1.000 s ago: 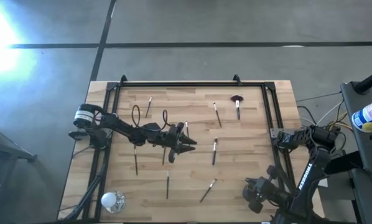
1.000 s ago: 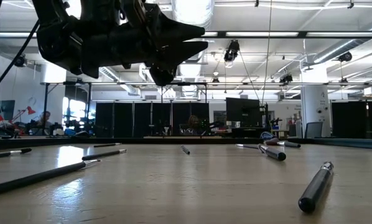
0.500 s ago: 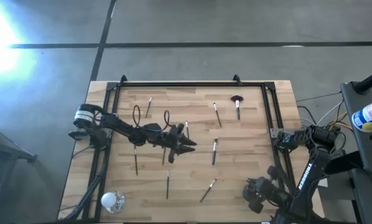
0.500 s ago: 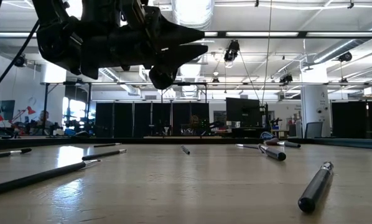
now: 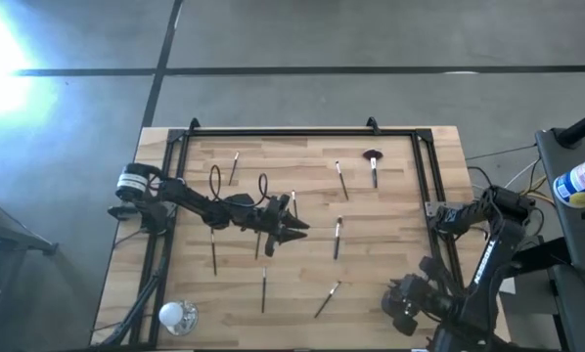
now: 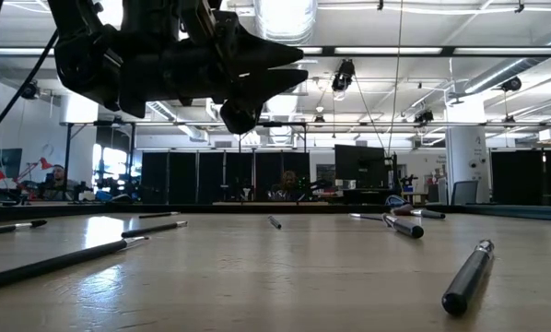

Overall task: Sort items
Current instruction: Put the lash brow brush into the wire basket

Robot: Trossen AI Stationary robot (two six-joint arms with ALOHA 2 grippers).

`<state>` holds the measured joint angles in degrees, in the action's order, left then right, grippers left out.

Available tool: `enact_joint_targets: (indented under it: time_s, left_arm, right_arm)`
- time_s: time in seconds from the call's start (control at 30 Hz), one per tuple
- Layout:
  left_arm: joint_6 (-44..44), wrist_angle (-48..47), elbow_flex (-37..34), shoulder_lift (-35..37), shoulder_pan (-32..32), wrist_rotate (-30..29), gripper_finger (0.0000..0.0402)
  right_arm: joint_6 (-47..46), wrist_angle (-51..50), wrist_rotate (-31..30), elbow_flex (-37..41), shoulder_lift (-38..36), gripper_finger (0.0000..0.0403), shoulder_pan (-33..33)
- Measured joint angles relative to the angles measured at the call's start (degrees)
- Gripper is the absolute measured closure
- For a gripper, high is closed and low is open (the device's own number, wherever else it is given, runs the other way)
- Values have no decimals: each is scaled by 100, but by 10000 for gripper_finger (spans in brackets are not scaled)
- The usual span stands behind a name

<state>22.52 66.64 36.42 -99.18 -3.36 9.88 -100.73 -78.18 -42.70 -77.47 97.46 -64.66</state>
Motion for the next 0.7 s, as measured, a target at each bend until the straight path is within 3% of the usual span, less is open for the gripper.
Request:
enact_joint_targets:
  time_s: [0.17,0.3,0.37,0.57,0.7]
  left_arm:
    - [13,-163,-2,7,-4,-5,283]
    - [2,-310,-7,11,-96,-181,305]
    - [8,-435,-9,11,-121,-279,323]
    - [118,-1363,-48,298,-175,-845,385]
    - [143,-2205,-261,917,-280,-1471,398]
  right_arm:
    - [1716,1194,-754,211,-294,393,497]
    - [3691,3074,-826,855,-459,395,1102]
    - [4778,4394,-621,1337,-588,395,1455]
    - [7722,8652,809,2904,-836,395,2664]
    - [8763,10142,1332,3531,-945,395,3318]
